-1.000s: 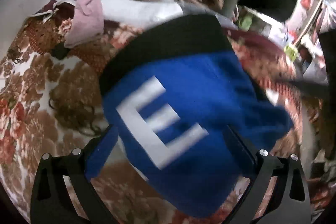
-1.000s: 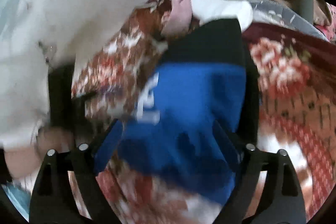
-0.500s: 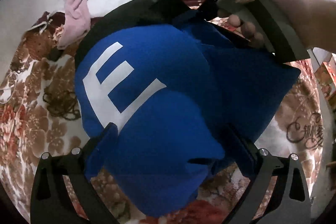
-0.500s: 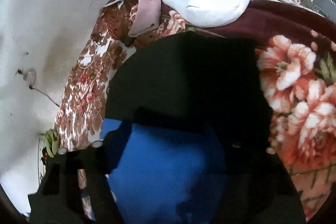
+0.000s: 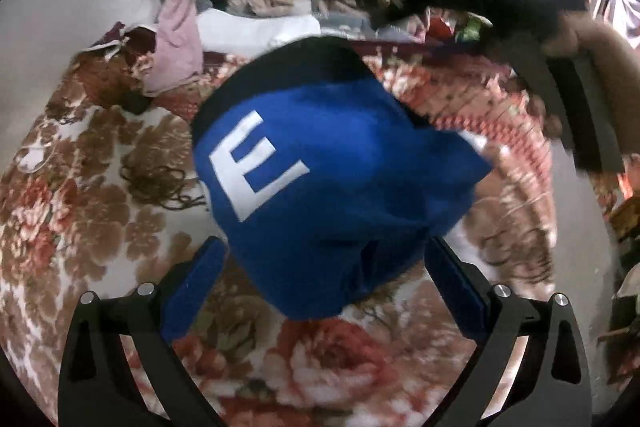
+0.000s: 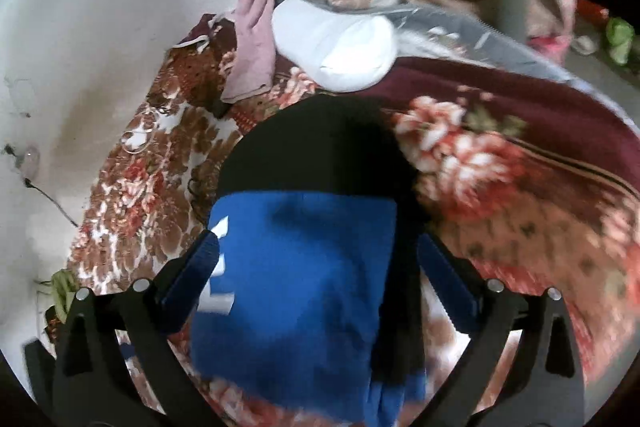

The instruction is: Fold large clothes

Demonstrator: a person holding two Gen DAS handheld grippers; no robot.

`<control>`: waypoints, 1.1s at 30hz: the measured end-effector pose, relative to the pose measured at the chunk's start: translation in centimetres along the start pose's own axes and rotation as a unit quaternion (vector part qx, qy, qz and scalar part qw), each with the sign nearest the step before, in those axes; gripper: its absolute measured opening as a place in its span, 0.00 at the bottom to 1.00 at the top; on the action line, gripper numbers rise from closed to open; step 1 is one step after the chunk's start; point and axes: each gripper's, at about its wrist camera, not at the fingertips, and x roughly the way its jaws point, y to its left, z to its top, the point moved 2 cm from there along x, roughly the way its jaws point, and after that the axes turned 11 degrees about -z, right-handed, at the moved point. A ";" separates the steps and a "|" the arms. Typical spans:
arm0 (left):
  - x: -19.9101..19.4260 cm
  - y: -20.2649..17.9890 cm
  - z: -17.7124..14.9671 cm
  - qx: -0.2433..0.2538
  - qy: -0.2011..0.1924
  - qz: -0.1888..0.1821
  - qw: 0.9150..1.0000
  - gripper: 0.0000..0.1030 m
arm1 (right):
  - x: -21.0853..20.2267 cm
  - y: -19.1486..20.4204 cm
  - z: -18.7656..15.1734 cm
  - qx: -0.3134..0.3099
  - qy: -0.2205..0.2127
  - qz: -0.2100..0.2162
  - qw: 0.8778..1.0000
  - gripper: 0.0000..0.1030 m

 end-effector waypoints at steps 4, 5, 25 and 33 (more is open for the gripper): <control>-5.4 -0.8 0.9 -0.042 -0.013 0.000 0.999 0.95 | -5.9 1.8 -2.7 -0.029 -0.010 -0.072 0.997 0.95; -6.6 -1.0 1.1 -0.053 -0.013 -0.002 0.999 0.95 | -7.9 2.6 -3.6 -0.050 -0.015 -0.105 0.993 0.95; -14.4 -5.6 5.5 -0.139 -0.039 0.092 0.985 0.95 | -21.0 5.0 -7.5 -0.163 -0.043 -0.090 0.982 0.95; -14.0 -7.0 5.5 -0.154 -0.048 0.139 0.977 0.95 | -20.8 3.4 -7.3 -0.180 -0.047 -0.062 0.981 0.95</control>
